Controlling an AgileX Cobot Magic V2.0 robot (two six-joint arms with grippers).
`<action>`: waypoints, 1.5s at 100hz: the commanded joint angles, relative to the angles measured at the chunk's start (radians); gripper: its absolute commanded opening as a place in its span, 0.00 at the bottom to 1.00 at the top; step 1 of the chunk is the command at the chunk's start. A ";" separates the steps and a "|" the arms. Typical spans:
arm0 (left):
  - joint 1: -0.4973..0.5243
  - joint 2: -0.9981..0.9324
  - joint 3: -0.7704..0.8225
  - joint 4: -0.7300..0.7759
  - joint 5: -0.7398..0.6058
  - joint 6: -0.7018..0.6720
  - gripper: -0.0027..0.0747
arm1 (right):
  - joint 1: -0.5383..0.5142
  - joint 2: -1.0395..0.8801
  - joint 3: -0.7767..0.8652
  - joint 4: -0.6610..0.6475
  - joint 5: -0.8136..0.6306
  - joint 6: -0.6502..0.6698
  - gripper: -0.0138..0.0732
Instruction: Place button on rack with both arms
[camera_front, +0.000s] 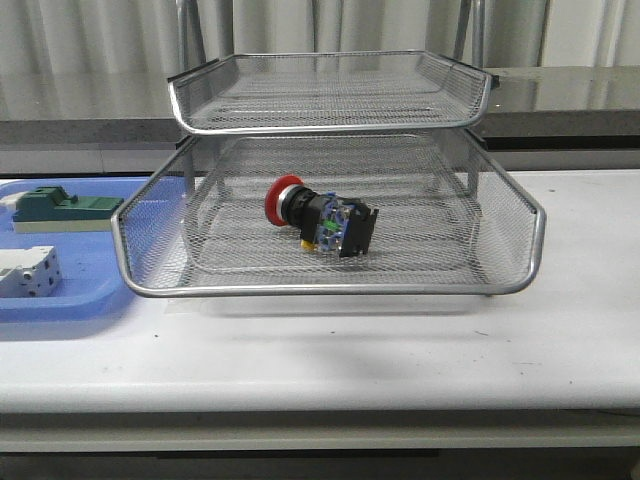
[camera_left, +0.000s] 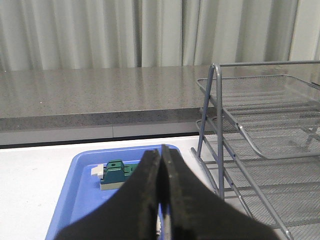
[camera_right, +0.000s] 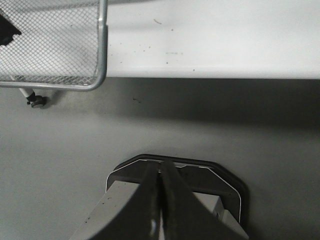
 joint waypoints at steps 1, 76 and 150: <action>0.003 0.009 -0.031 -0.008 -0.070 -0.010 0.01 | 0.039 0.035 -0.029 0.034 -0.069 -0.022 0.08; 0.003 0.009 -0.031 -0.008 -0.070 -0.010 0.01 | 0.490 0.405 -0.026 0.088 -0.499 -0.022 0.08; 0.003 0.009 -0.031 -0.008 -0.070 -0.010 0.01 | 0.456 0.612 -0.245 -0.064 -0.639 -0.022 0.08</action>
